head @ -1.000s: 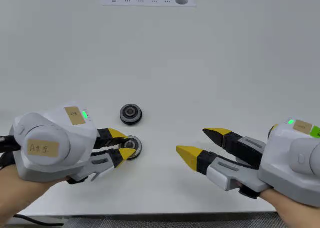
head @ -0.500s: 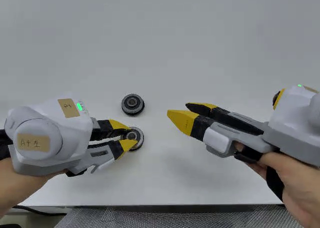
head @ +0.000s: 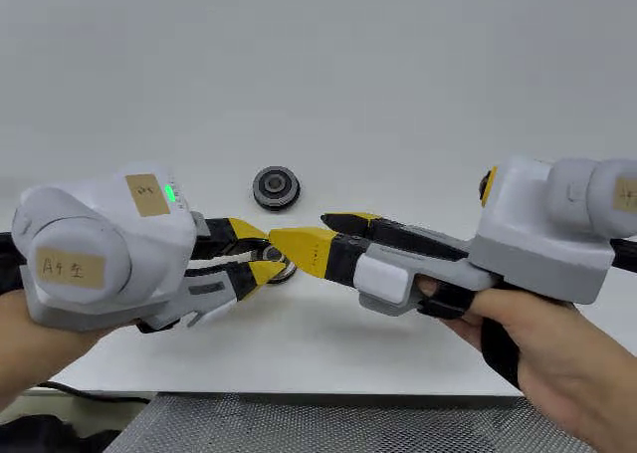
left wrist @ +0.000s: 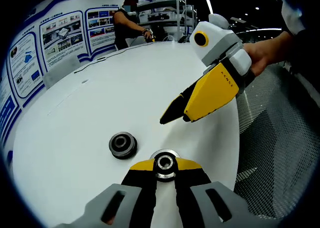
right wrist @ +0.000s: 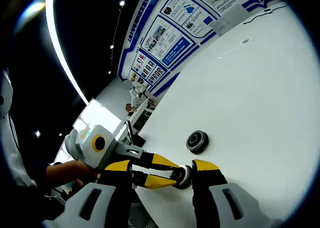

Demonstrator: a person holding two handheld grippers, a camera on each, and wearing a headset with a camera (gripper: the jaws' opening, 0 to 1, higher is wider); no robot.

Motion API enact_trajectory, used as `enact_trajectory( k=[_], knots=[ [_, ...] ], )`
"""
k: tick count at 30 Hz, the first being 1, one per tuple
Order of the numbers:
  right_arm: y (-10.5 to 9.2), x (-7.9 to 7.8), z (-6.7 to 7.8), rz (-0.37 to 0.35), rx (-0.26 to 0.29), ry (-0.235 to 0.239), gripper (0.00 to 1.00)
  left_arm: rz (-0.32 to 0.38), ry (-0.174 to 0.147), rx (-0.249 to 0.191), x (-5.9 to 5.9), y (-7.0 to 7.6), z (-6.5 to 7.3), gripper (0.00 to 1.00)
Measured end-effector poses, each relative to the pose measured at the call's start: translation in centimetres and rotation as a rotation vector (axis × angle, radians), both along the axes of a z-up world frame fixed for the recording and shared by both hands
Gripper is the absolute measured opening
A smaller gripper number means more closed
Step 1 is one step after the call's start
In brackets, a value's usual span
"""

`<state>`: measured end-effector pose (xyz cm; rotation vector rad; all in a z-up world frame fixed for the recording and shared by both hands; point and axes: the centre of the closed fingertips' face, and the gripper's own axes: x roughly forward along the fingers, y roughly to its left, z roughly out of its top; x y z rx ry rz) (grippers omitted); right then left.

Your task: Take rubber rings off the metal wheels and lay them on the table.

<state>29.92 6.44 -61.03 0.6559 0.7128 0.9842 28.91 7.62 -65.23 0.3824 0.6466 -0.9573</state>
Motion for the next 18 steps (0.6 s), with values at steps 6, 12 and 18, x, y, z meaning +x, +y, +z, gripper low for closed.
enact_trajectory(
  k=[6,12,18],
  knots=[
    [0.1,0.0,-1.4,-0.02,0.019,0.104,0.5,-0.013,0.002,0.003,0.0,0.0,0.0,0.13],
    [0.6,-0.3,-2.0,-0.016,0.022,0.151,0.48,-0.016,0.004,0.003,-0.1,0.0,0.0,0.13],
    [1.2,-0.8,-2.4,-0.001,0.018,0.182,0.48,-0.022,0.004,0.008,-0.1,0.0,0.0,0.13]
  ],
)
